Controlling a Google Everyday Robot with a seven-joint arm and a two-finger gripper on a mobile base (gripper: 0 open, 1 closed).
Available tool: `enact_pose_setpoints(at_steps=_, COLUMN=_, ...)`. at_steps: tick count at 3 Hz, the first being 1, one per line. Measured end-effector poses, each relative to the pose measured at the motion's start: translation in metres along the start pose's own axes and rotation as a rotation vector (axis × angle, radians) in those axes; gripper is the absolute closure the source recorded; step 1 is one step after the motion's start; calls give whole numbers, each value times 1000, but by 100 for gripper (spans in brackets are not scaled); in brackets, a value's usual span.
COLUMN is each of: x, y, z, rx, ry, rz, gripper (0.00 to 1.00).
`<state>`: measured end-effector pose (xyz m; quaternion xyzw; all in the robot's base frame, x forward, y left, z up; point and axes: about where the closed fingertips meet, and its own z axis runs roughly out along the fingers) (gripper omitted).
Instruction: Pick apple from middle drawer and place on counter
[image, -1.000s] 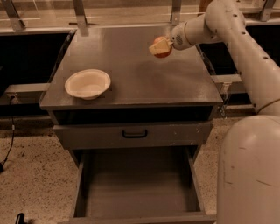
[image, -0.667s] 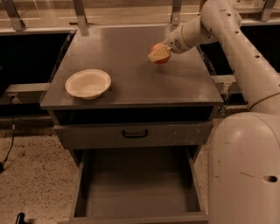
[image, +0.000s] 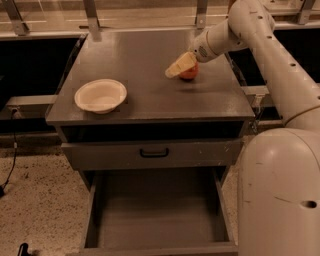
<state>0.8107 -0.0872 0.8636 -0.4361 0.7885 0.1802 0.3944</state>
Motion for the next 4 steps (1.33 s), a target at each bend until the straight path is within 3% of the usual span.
enact_pose_setpoints(at_steps=1, x=0, y=0, z=0, rx=0, ry=0, rz=0, gripper=0)
enact_pose_setpoints(at_steps=2, x=8, y=2, z=-8, rx=-10, ry=-18, rz=-59, gripper=0)
enact_pose_setpoints(at_steps=3, x=3, y=11, z=-80, rx=24, ry=-140, rz=-236, gripper=0)
enact_pose_setpoints(at_steps=4, x=4, y=24, z=-139, rx=96, ry=-220, rz=-366, gripper=0)
